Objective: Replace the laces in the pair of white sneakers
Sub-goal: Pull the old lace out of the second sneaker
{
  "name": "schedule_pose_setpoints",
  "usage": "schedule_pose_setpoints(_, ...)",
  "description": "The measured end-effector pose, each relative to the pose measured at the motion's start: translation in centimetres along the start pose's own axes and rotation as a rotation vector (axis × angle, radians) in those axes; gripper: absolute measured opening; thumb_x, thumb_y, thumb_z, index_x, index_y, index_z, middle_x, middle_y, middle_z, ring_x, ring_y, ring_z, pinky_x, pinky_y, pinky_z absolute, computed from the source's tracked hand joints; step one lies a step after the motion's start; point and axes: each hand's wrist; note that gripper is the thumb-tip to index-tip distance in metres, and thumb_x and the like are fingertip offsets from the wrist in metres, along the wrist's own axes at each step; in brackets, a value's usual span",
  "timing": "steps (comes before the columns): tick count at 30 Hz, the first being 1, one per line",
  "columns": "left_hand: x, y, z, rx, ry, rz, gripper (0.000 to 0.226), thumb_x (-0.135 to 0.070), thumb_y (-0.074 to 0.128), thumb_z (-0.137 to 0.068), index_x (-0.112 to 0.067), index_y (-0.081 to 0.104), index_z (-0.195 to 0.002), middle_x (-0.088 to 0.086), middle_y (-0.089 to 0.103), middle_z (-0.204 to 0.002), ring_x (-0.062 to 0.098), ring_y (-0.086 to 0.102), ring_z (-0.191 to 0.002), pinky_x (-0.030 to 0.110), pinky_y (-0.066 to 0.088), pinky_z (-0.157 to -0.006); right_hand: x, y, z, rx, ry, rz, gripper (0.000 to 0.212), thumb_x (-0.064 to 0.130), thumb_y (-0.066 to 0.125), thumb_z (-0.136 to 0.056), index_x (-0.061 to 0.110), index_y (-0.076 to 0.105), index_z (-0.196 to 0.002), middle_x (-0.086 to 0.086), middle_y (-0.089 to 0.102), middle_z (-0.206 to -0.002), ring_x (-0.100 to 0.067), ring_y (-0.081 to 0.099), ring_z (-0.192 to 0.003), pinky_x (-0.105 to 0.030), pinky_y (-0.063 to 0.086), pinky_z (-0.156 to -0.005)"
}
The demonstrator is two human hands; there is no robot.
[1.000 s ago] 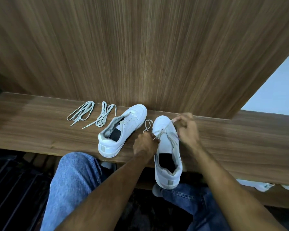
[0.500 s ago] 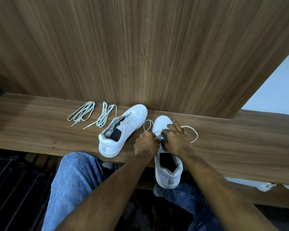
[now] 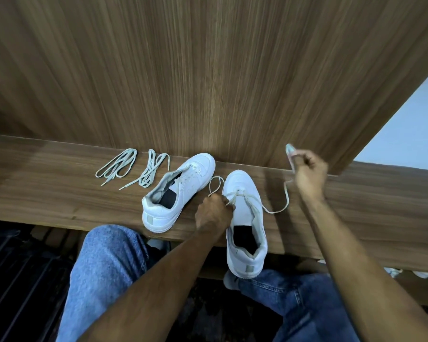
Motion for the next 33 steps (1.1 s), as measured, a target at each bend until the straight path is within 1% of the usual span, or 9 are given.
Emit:
schedule_pose_setpoints(3, 0.0, 0.0, 0.1, 0.001, 0.004, -0.006, 0.031, -0.038, 0.062, -0.087, -0.021, 0.069, -0.111, 0.012, 0.065, -0.116, 0.034, 0.06, -0.109, 0.037, 0.048, -0.088, -2.6, 0.9, 1.9, 0.466, 0.082, 0.38, 0.018, -0.002, 0.056, -0.089, 0.009, 0.07, -0.09, -0.001, 0.065, -0.087, 0.007, 0.057, -0.064, -0.01, 0.042, -0.066)
schedule_pose_setpoints(5, 0.1, -0.1, 0.1, 0.002, 0.005, -0.015, 0.032, -0.039, 0.063, -0.087, -0.02, 0.069, -0.112, 0.012, 0.065, -0.117, 0.035, 0.06, -0.109, 0.037, 0.048, -0.088, -5.2, 1.7, 3.2, 0.703, 0.081, 0.619, 0.02, 0.006, 0.058, -0.089, 0.009, 0.071, -0.105, -0.005, 0.07, -0.107, -0.001, 0.063, -0.089, -0.016, 0.043, -0.08)
schedule_pose_setpoints(8, 0.0, 0.0, 0.0, 0.001, 0.007, -0.026, 0.033, -0.039, 0.064, -0.087, -0.019, 0.068, -0.112, 0.013, 0.065, -0.118, 0.035, 0.06, -0.11, 0.038, 0.049, -0.089, -6.6, 2.5, 4.2, 0.713, 0.098, 0.843, 0.025, 0.022, 0.061, -0.089, 0.019, 0.07, -0.112, -0.004, 0.066, -0.123, -0.025, 0.059, -0.116, -0.035, 0.047, -0.097)
schedule_pose_setpoints(13, -0.1, 0.0, 0.0, 0.006, 0.015, -0.037, 0.031, -0.038, 0.063, -0.088, -0.02, 0.068, -0.112, 0.012, 0.065, -0.117, 0.034, 0.06, -0.109, 0.036, 0.049, -0.088, -5.4, 3.1, 4.0, 0.678, 0.103, 0.874, 0.018, 0.015, 0.056, -0.084, 0.025, 0.062, -0.071, 0.001, 0.07, -0.098, -0.023, 0.064, -0.097, -0.029, 0.05, -0.082)
schedule_pose_setpoints(17, 0.1, 0.2, -0.2, 0.012, 0.013, -0.025, 0.029, -0.038, 0.062, -0.086, -0.021, 0.069, -0.109, 0.011, 0.067, -0.114, 0.033, 0.061, -0.107, 0.036, 0.049, -0.085, -2.3, 3.4, 3.1, 0.481, 0.355, 0.239, 0.024, 0.001, 0.053, -0.088, 0.015, 0.064, -0.072, 0.013, 0.065, -0.062, -0.005, 0.061, -0.069, -0.016, 0.045, -0.064)
schedule_pose_setpoints(24, 0.0, 0.4, -0.2, 0.006, 0.023, -0.023, 0.029, -0.037, 0.062, -0.087, -0.02, 0.07, -0.109, 0.011, 0.067, -0.112, 0.033, 0.062, -0.106, 0.038, 0.049, -0.086, 8.0, -0.8, -2.4, 0.185, 0.29, -0.855, 0.014, 0.009, 0.047, -0.097, 0.014, 0.056, -0.087, -0.003, 0.067, -0.073, -0.016, 0.064, -0.065, -0.038, 0.056, -0.076)
schedule_pose_setpoints(28, -0.1, 0.4, -0.2, -0.007, 0.023, -0.045, 0.031, -0.037, 0.061, -0.087, -0.017, 0.069, -0.109, 0.012, 0.066, -0.114, 0.034, 0.061, -0.107, 0.038, 0.049, -0.087, 5.4, 0.9, -1.2, 0.197, 0.159, -0.321, 0.012, 0.004, 0.057, -0.093, 0.013, 0.063, -0.097, -0.006, 0.061, -0.075, -0.005, 0.05, -0.045, -0.021, 0.047, -0.045)
schedule_pose_setpoints(31, -0.2, 0.3, -0.1, -0.006, 0.015, -0.052, 0.032, -0.037, 0.061, -0.088, -0.015, 0.068, -0.109, 0.012, 0.065, -0.114, 0.034, 0.061, -0.108, 0.037, 0.049, -0.086, -0.8, 2.6, 1.3, 0.546, 0.151, 0.339, 0.026, 0.002, 0.06, -0.09, 0.013, 0.068, -0.112, -0.008, 0.069, -0.109, -0.007, 0.065, -0.08, -0.016, 0.047, -0.066)
schedule_pose_setpoints(33, -0.2, 0.2, -0.2, -0.003, 0.017, -0.061, 0.03, -0.037, 0.061, -0.088, -0.016, 0.068, -0.109, 0.012, 0.066, -0.114, 0.033, 0.062, -0.107, 0.037, 0.049, -0.086, -3.5, 3.0, 3.2, 0.731, 0.131, 0.676, 0.015, 0.012, 0.059, -0.091, 0.014, 0.071, -0.1, -0.004, 0.067, -0.105, -0.021, 0.063, -0.102, -0.021, 0.041, -0.079)
Point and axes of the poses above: each hand's wrist, its own z-axis away from the middle knuckle, its own y-axis out of the palm, x = y × z
